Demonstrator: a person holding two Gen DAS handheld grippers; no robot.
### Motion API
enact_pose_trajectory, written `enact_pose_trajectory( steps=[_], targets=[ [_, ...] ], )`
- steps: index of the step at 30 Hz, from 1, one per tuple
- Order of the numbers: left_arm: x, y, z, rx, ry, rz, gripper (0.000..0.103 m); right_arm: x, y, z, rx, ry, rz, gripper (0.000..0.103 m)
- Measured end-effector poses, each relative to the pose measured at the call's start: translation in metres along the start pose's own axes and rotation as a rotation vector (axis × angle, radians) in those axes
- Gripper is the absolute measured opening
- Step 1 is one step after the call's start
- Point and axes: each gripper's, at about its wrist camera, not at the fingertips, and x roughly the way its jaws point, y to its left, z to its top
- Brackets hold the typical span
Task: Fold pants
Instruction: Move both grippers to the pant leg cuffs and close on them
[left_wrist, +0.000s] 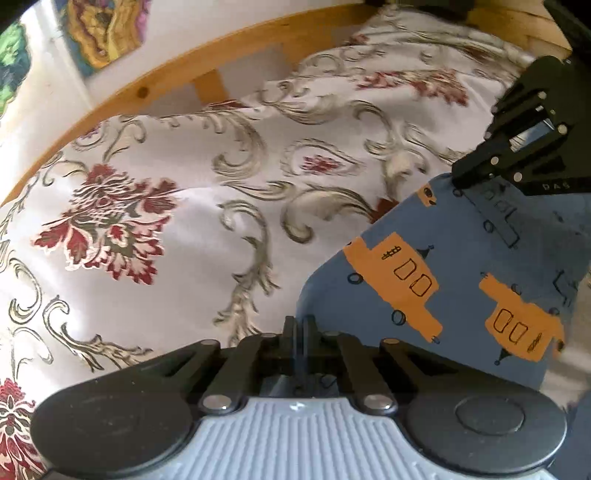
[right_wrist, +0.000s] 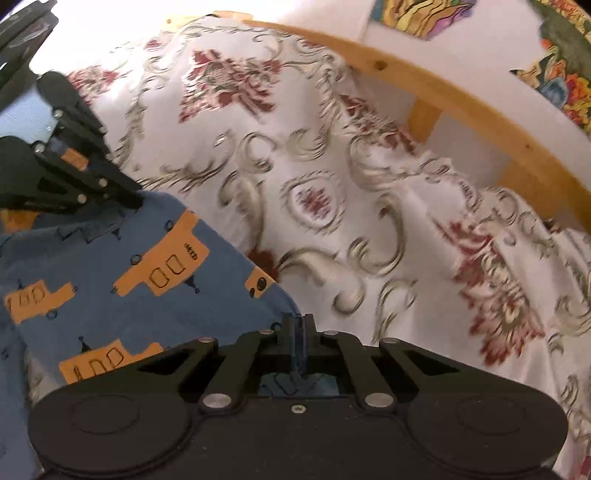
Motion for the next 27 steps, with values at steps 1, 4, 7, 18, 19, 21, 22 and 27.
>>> enact_pose_trajectory(
  steps=[1, 4, 7, 18, 19, 21, 22, 27],
  targets=[
    [0.005, 0.003, 0.002, -0.009, 0.002, 0.0, 0.003, 0.005, -0.001, 0.003, -0.003, 0.002, -0.012, 0.002],
    [0.02, 0.008, 0.0, -0.008, 0.021, 0.008, 0.01, 0.028, 0.004, 0.008, -0.028, 0.026, -0.042, 0.002],
    [0.029, 0.019, -0.007, -0.015, 0.051, -0.008, 0.035, 0.048, 0.009, 0.004, -0.018, 0.072, -0.039, 0.005],
    [-0.044, 0.134, -0.045, -0.079, -0.003, -0.133, 0.096, 0.021, 0.004, 0.017, 0.056, -0.119, 0.179, 0.093],
    [-0.045, 0.14, -0.049, -0.085, 0.024, -0.171, 0.095, 0.025, 0.009, 0.023, 0.048, -0.121, 0.216, 0.097],
    [-0.045, 0.147, -0.058, -0.086, 0.07, -0.194, 0.091, 0.03, 0.022, 0.033, 0.021, -0.119, 0.281, 0.097],
    [-0.043, 0.147, -0.061, -0.074, 0.101, -0.184, 0.082, 0.034, 0.029, 0.039, 0.005, -0.112, 0.292, 0.097],
    [-0.035, 0.125, -0.062, 0.089, 0.174, -0.122, 0.059, 0.051, 0.055, 0.054, -0.061, -0.088, 0.264, 0.087]
  ],
)
